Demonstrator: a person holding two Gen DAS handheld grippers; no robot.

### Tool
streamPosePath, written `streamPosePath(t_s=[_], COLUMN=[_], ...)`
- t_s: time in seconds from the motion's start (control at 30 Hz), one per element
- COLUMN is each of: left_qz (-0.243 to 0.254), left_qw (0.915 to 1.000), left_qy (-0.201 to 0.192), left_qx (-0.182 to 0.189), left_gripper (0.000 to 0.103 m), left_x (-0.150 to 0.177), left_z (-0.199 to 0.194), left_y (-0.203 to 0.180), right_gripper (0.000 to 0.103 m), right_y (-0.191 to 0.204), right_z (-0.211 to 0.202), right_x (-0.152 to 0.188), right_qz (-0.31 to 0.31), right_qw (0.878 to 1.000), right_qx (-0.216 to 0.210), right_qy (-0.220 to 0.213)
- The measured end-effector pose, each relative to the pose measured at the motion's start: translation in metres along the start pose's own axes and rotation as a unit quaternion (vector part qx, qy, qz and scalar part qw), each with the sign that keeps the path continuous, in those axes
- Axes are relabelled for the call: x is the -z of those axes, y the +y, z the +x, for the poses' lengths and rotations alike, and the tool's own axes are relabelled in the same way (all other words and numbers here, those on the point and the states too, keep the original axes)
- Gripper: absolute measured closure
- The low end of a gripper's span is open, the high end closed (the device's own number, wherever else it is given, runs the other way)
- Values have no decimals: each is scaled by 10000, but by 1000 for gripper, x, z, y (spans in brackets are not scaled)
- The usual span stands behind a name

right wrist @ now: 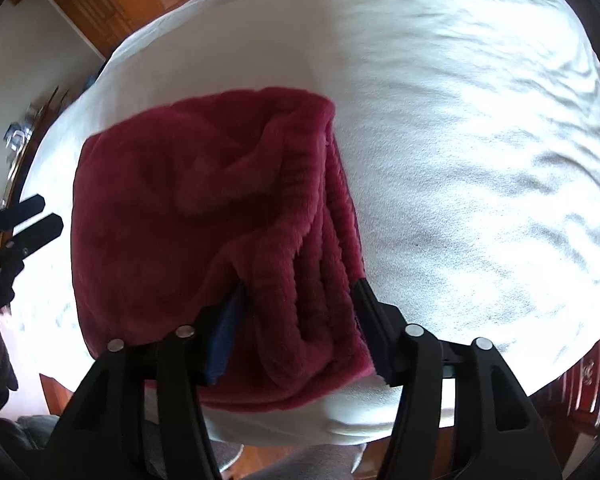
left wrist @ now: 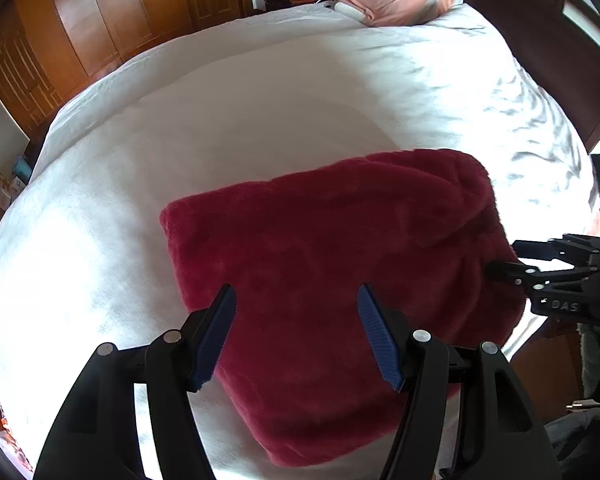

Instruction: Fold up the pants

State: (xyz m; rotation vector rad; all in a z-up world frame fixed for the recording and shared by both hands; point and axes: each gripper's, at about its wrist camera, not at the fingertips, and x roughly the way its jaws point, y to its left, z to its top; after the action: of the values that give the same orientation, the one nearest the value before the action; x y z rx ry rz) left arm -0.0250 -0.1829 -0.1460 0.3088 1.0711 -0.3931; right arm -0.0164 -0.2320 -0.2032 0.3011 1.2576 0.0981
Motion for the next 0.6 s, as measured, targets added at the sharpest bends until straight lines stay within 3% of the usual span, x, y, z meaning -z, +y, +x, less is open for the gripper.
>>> streamPosePath(t_s=[0.6], left_qz=[136], left_qw=[9999], left_qy=[88], left_qx=[12], left_gripper=[40], left_x=[-8], left_z=[1], left_y=[23], right_gripper=[42], right_y=[3], right_z=[17], right_x=[-12], right_qz=[634], right_qw=[9978], right_qx=[169], right_qy=[-16])
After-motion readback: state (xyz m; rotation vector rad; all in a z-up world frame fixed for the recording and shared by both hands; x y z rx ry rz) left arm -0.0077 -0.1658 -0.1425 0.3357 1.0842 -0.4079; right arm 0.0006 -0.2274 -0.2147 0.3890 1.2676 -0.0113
